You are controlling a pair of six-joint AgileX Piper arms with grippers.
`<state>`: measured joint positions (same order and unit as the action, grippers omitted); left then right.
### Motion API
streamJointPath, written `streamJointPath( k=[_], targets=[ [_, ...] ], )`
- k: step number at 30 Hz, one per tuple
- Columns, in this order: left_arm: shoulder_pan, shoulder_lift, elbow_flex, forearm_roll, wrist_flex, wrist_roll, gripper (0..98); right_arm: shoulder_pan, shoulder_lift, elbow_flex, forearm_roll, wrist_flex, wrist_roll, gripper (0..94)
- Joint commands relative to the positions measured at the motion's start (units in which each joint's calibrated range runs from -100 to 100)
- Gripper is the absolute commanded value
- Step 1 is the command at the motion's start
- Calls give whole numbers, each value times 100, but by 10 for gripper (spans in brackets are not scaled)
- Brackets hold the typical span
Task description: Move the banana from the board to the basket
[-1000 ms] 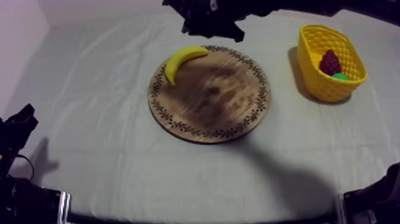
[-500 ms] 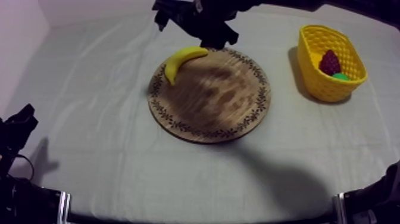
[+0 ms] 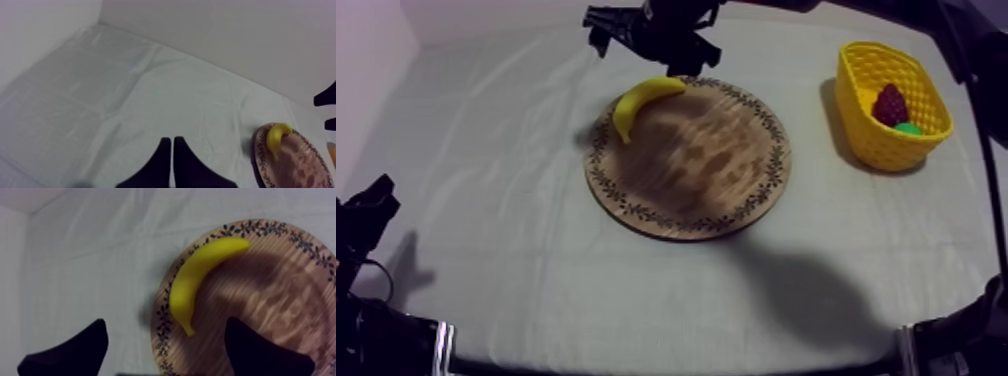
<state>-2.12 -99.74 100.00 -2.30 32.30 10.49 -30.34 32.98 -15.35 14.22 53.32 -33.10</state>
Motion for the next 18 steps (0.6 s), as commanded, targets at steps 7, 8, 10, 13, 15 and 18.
streamJointPath(
  k=[7,8,10,13,15,18],
  targets=[
    [-2,0,0,-2,3,-1,1,59,758,-872,-100,317,184,681],
    [-2,0,0,-2,3,-1,1,58,840,-956,-95,362,197,679],
    [-2,0,0,-2,3,-1,1,54,1002,-1128,-94,469,230,676],
    [-2,0,0,-2,3,-1,1,50,1229,-1400,-92,683,258,673],
    [-2,0,0,-2,3,-1,1,51,1344,-1519,-94,783,267,671],
    [-2,0,0,-2,3,-1,1,54,1467,-1605,-102,892,272,669]
  ],
)
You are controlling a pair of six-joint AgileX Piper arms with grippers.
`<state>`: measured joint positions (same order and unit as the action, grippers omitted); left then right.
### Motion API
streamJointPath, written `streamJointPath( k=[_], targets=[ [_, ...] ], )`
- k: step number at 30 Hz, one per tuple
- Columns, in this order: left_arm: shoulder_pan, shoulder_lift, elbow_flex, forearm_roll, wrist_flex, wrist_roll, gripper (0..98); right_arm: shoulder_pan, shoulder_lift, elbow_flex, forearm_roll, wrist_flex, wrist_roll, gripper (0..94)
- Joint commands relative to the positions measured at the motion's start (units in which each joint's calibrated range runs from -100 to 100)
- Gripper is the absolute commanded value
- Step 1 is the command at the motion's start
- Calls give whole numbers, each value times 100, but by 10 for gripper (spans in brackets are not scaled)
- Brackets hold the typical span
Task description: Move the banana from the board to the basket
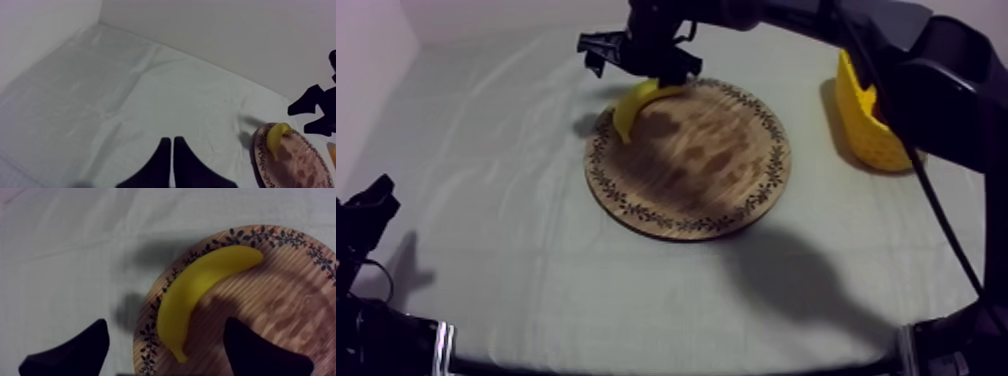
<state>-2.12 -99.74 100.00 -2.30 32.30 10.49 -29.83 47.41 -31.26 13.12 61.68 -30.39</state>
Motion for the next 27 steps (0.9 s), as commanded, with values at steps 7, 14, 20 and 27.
streamJointPath(
  k=[7,14,20,27],
  targets=[
    [-2,0,0,-2,3,-1,1,33,296,-184,32,318,2,664],
    [-2,0,0,-2,3,-1,1,73,586,-480,42,564,46,656],
    [-2,0,0,-2,3,-1,1,104,700,-559,-28,651,132,647],
    [-2,0,0,-2,3,-1,1,143,828,-647,-139,750,250,637]
  ],
)
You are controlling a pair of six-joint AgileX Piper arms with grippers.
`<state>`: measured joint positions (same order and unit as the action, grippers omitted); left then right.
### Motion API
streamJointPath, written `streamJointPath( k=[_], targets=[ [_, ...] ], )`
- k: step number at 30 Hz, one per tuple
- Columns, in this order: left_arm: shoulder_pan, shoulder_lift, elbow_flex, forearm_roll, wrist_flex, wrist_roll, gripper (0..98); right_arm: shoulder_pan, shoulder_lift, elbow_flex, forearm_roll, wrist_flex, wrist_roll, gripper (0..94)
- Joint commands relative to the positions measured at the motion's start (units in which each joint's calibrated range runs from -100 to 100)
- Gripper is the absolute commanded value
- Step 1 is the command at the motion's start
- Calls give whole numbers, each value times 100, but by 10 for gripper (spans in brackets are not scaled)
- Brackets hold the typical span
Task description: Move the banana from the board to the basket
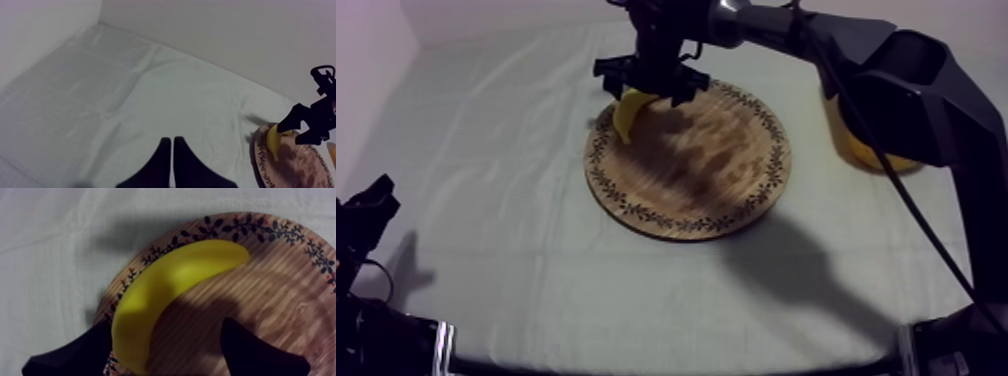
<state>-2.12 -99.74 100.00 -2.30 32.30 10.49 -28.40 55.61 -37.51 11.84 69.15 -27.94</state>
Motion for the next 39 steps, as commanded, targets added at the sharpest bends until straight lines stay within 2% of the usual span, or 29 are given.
streamJointPath(
  k=[1,9,17,24,39],
  targets=[
    [-2,0,0,-2,3,-1,1,2,36,-63,-24,38,25,634],
    [-2,0,0,-2,3,-1,1,-1,281,-383,-82,270,164,595],
    [-2,0,0,-2,3,-1,1,53,433,-663,-315,395,467,505],
    [-2,0,0,-2,3,-1,1,67,537,-870,-372,429,556,497],
    [-2,0,0,-2,3,-1,1,75,524,-1115,-533,430,719,538]
  ],
)
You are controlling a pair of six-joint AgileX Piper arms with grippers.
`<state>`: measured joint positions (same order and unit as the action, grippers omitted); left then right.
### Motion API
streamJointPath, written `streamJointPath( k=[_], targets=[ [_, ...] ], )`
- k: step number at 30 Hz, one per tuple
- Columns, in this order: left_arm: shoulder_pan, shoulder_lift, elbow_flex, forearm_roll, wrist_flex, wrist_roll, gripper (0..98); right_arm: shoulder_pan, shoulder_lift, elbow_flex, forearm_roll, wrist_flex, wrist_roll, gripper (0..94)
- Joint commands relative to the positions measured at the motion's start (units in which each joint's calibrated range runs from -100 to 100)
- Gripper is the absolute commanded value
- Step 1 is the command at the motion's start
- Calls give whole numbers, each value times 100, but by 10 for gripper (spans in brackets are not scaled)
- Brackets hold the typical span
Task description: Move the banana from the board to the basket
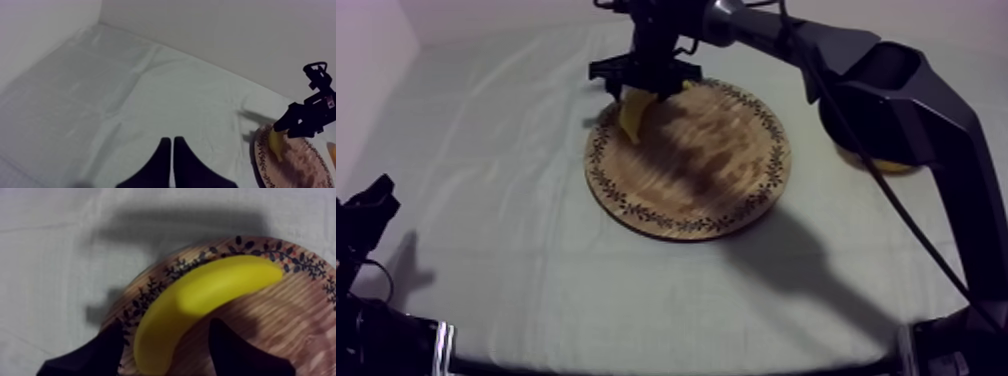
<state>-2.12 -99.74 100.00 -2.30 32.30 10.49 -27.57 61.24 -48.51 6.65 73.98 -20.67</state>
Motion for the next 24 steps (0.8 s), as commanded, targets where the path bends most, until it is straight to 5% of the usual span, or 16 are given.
streamJointPath(
  k=[1,24],
  targets=[
    [-2,0,0,-2,3,-1,1,-12,-49,-21,-14,-59,-8,542],
    [-2,0,0,-2,3,-1,1,-49,426,-551,-107,861,291,437]
  ],
)
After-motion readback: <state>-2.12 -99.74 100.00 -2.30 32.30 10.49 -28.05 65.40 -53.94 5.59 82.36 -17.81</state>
